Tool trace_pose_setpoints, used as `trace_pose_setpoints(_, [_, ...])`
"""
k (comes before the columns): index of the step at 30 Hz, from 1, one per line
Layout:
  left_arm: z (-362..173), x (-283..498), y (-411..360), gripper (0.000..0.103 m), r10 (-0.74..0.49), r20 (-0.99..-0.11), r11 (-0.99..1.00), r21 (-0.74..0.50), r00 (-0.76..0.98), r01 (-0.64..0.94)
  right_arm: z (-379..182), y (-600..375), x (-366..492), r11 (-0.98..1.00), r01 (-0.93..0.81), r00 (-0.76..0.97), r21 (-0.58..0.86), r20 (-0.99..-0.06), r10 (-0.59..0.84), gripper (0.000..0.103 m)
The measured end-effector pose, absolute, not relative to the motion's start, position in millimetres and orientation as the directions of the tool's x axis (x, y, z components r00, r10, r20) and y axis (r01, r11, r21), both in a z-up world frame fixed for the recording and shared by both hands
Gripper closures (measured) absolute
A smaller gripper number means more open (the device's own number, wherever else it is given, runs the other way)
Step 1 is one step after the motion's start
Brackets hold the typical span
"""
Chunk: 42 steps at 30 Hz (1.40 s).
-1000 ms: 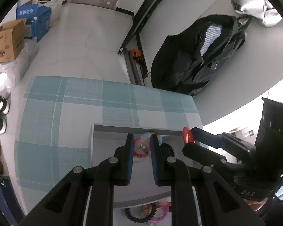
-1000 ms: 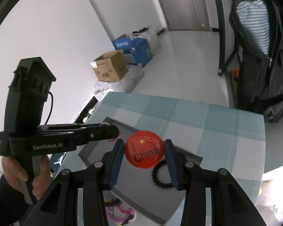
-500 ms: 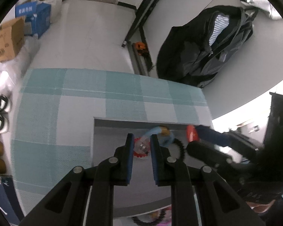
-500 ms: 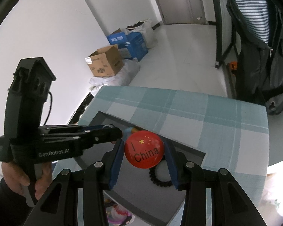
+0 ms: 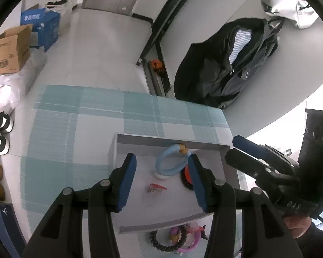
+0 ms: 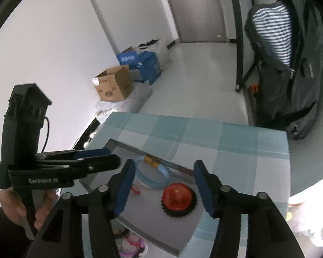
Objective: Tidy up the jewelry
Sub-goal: 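Withdraw both tools from the box toward the remaining jewelry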
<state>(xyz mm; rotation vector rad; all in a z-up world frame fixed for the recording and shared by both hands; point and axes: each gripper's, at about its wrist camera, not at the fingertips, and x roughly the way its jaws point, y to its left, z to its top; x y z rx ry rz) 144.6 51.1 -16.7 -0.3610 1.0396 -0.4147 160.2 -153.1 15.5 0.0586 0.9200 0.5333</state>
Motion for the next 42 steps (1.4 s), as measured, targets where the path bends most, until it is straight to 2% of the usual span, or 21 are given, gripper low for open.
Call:
trace_pose_setpoints(8, [-11.8, 127.0, 62.7, 0.059, -0.477, -0.740, 0.866, -0.487, 0.473, 0.111, 25.8, -164.3, 149.0, 0.884, -0.384, 0.536, 0.265, -0.716, 0.447, 0.035])
trace_pose_setpoints(13, [-5.5, 109.0, 56.2, 0.059, -0.408, -0.753, 0.902, -0.418, 0.516, 0.104, 31.5, -171.1, 135.5, 0.881, -0.389, 0.559, 0.269, -0.691, 0.458, 0.027])
trace_pose_setpoints(17, [-5.8, 97.2, 52.6, 0.059, -0.410, -0.747, 0.902, -0.417, 0.524, 0.111, 35.6, -176.8, 126.4, 0.881, -0.389, 0.574, 0.267, -0.678, 0.459, 0.022])
trace_pose_setpoints(24, [-0.2, 77.3, 51.0, 0.059, -0.391, -0.718, 0.911, -0.390, 0.576, 0.132, 39.7, -183.6, 107.7, 0.884, -0.394, 0.588, 0.254, -0.669, 0.454, 0.019])
trace_pose_setpoints(32, [-17.8, 61.9, 39.9, 0.057, -0.370, -0.767, 0.923, -0.367, 0.524, 0.114, 36.1, -184.1, 81.1, 0.869, -0.421, 0.577, 0.261, -0.662, 0.479, 0.015])
trace_pose_setpoints(36, [-22.4, 51.9, 38.0, 0.045, -0.359, -0.775, 0.928, -0.354, 0.520, 0.114, 25.8, -183.8, 67.9, 0.865, -0.412, 0.548, 0.286, -0.680, 0.486, 0.015])
trace_pose_setpoints(42, [-30.9, 34.0, 44.8, 0.042, -0.345, -0.790, 0.930, -0.359, 0.507, 0.073, 10.4, -180.9, 52.9, 0.874, -0.404, 0.525, 0.271, -0.714, 0.464, 0.015])
